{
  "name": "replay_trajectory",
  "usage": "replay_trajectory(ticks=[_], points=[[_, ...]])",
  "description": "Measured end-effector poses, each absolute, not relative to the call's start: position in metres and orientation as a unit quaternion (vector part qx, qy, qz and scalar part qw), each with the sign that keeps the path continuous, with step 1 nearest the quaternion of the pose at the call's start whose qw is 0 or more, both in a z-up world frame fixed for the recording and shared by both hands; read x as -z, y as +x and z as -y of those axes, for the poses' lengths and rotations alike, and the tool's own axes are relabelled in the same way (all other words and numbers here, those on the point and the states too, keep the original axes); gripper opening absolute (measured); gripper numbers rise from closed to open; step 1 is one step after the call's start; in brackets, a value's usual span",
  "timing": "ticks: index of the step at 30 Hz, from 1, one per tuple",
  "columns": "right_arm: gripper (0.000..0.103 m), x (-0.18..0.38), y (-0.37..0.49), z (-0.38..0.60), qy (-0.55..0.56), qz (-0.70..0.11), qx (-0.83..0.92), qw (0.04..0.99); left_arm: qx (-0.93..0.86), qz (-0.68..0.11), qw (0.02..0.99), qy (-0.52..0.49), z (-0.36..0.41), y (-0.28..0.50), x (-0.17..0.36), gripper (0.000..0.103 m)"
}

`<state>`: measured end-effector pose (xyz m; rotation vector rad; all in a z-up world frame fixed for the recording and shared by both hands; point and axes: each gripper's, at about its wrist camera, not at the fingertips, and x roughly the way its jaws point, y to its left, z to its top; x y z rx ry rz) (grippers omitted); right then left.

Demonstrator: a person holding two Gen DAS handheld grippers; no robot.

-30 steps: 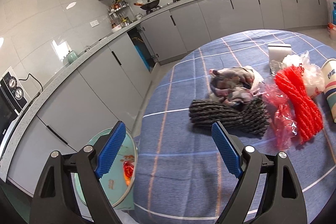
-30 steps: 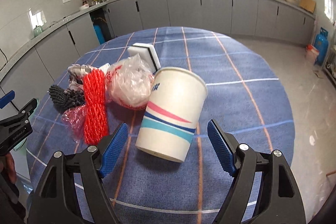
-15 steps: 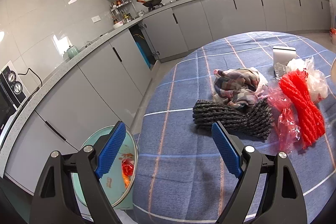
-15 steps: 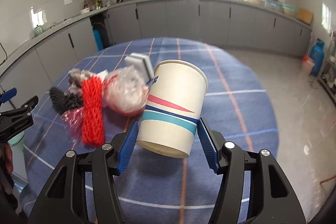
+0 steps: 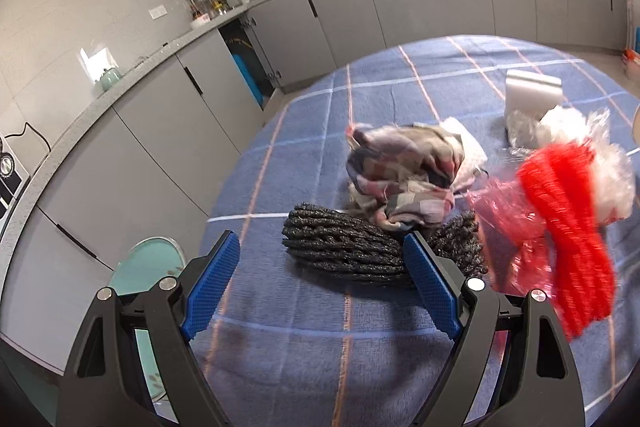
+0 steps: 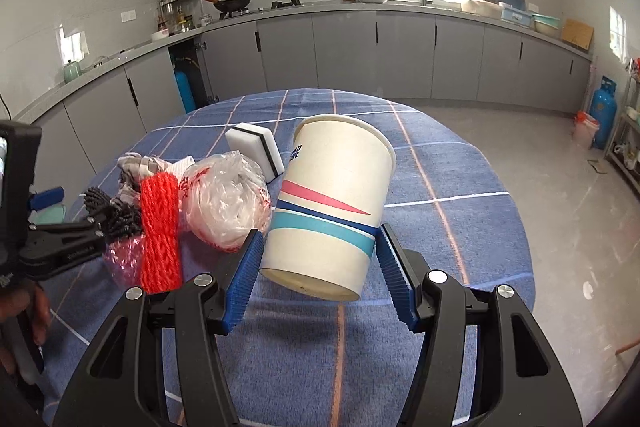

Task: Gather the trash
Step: 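Grasp the black knitted scrubber with the left gripper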

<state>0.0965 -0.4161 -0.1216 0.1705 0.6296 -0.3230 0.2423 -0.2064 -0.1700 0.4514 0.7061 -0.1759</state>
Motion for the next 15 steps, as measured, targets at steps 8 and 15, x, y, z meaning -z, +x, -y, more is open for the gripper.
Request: replay_trajectory(ticks=[8, 15], points=[[0.058, 0.125, 0.099, 0.409, 0.081, -0.311, 0.138, 0.937, 0.127, -0.354, 0.894, 0.242, 0.225, 0.238, 0.186, 0.033], [0.058, 0.118, 0.095, 0.404, 0.079, -0.301, 0.132, 0.941, 0.155, -0.346, 0.891, 0.249, 0.226, 0.228, 0.186, 0.008]])
